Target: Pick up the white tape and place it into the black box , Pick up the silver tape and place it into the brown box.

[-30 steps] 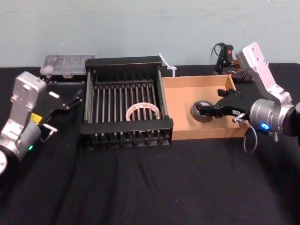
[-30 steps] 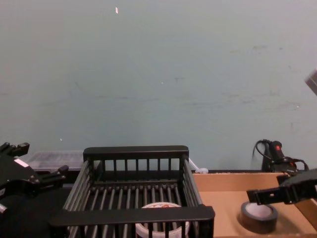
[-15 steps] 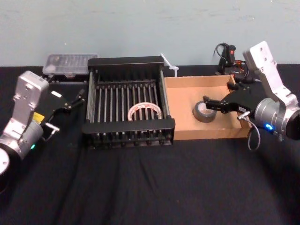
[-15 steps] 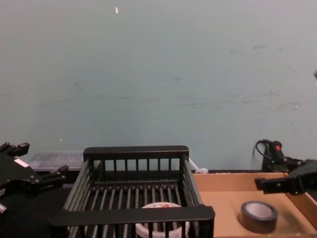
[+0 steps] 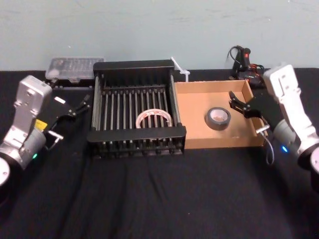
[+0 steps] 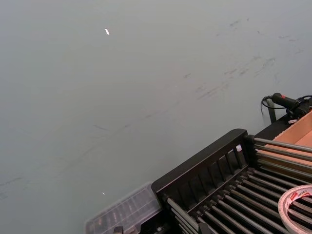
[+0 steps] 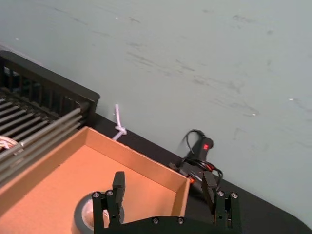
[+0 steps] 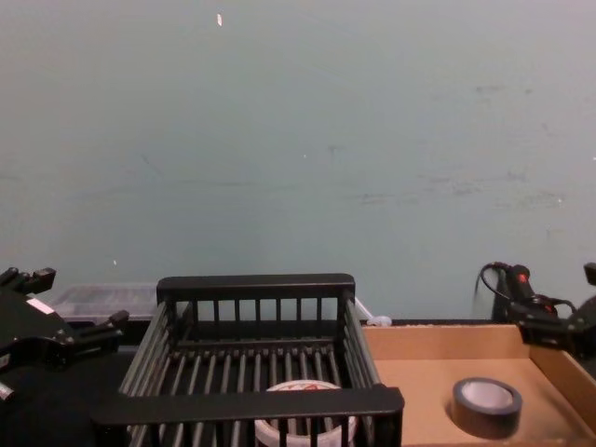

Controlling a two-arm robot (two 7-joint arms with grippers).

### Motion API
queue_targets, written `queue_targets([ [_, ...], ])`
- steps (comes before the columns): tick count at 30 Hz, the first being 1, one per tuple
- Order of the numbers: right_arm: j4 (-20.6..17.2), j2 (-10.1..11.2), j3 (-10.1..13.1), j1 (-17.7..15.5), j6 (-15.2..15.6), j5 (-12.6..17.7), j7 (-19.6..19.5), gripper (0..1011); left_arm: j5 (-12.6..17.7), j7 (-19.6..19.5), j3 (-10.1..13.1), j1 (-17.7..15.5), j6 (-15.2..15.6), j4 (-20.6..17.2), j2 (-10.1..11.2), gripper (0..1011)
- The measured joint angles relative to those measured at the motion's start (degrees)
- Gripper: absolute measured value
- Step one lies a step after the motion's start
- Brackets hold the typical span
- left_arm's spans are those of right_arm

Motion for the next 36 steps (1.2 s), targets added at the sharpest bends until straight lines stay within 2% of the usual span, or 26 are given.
queue_targets([
  [3,0.57,-0.49,0.08,-1.1,-1.86,-1.87,-1.79,1002,0.0,0.0,0.0,0.0,0.0,0.0,0.0,1001],
  [8,1.21,-1.21,0.59,-2.43,-2.77,-3.43,-3.08,1002,0.0,0.0,0.0,0.0,0.0,0.0,0.0,1001],
  [15,1.27,-1.87,1.62,-3.05,-2.58,-3.55,-2.67,1002,0.0,0.0,0.0,0.0,0.0,0.0,0.0,1001],
  [36,1.29,-1.74,1.35,-2.95,-2.6,-3.57,-2.73,1002,0.0,0.0,0.0,0.0,0.0,0.0,0.0,1001],
])
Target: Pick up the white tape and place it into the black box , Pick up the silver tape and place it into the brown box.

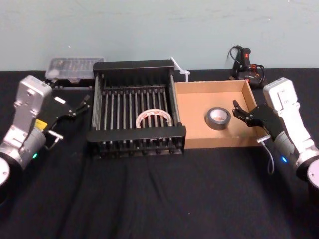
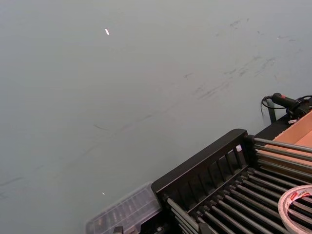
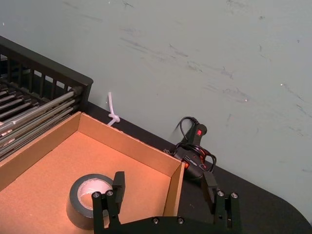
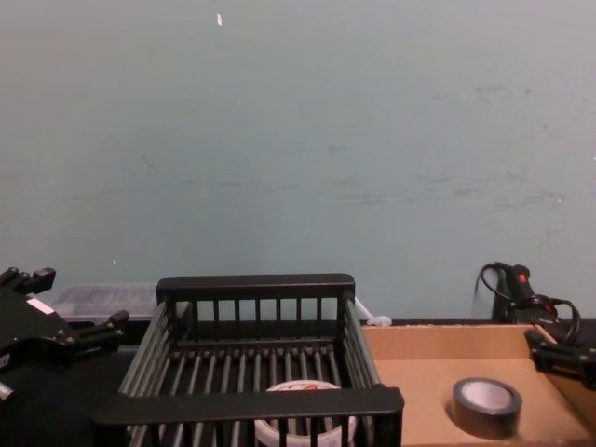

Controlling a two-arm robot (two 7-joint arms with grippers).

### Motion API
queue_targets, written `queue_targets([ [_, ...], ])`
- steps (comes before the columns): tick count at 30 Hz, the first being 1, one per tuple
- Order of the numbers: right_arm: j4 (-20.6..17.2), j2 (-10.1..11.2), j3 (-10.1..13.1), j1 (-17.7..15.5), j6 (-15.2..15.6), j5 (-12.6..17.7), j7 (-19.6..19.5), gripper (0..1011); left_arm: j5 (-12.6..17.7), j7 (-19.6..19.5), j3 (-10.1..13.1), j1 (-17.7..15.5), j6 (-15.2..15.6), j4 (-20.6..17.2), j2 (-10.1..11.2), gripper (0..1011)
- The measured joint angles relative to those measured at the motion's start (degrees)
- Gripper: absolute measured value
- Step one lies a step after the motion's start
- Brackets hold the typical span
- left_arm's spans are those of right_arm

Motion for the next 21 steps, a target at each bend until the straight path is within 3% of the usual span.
queue_targets([
  [21,0.0,0.03,-0.08,0.03,-0.02,0.0,-0.04,1002,0.0,0.0,0.0,0.0,0.0,0.0,0.0,1001],
])
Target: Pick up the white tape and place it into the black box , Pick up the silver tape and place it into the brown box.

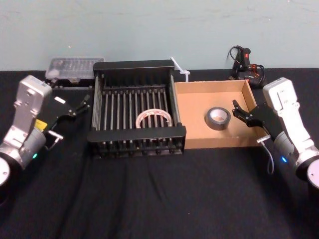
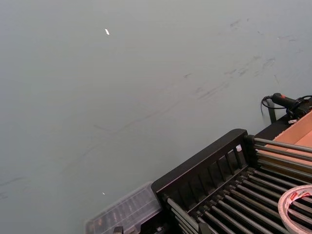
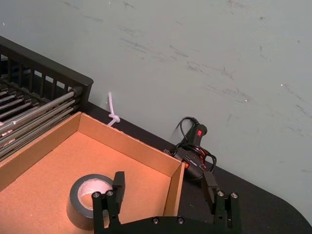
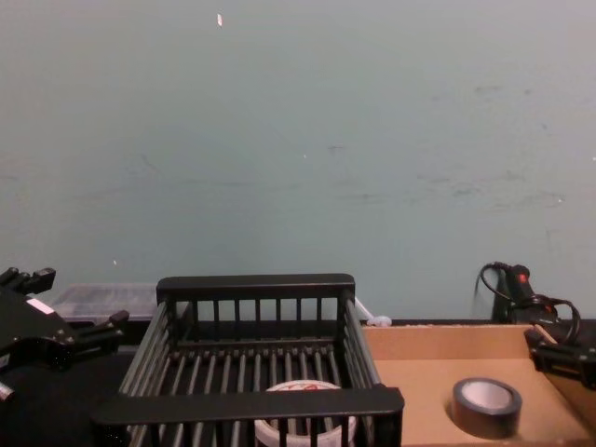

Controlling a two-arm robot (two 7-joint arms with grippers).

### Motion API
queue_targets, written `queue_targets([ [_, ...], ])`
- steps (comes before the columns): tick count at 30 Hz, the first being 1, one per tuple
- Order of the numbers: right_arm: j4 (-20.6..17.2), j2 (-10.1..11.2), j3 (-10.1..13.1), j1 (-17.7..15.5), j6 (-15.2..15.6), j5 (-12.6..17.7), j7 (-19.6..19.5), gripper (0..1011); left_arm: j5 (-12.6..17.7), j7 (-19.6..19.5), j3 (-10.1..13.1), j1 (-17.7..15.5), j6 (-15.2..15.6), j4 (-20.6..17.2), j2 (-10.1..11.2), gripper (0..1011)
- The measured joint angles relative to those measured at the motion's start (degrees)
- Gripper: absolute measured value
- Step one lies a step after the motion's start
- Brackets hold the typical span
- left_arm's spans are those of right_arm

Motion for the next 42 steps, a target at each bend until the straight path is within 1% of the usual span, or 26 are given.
queue_targets([
  [42,0.0,0.0,0.0,0.0,0.0,0.0,0.0,1002,0.0,0.0,0.0,0.0,0.0,0.0,0.0,1001],
])
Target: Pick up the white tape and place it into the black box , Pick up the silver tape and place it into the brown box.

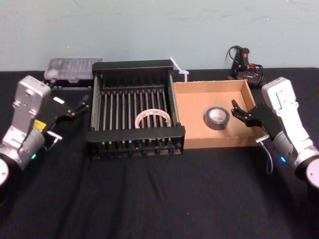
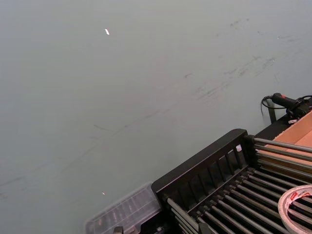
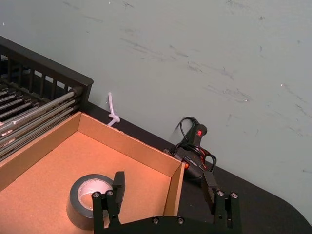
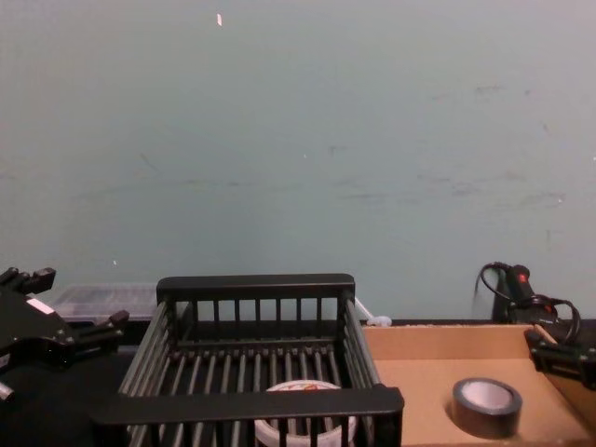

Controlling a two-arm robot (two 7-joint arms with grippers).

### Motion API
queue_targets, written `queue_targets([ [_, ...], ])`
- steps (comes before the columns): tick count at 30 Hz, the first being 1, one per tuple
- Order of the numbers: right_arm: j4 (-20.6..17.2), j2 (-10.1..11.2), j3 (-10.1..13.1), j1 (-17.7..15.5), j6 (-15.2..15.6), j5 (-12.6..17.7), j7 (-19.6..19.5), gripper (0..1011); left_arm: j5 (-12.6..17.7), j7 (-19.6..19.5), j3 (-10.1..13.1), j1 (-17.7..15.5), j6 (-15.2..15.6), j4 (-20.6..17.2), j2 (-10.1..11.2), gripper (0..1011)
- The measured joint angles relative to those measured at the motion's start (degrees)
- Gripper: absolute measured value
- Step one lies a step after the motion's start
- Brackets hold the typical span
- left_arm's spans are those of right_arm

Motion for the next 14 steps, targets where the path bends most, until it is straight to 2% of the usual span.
queue_targets([
  [14,0.0,0.0,0.0,0.0,0.0,0.0,0.0,1002,0.0,0.0,0.0,0.0,0.0,0.0,0.0,1001],
])
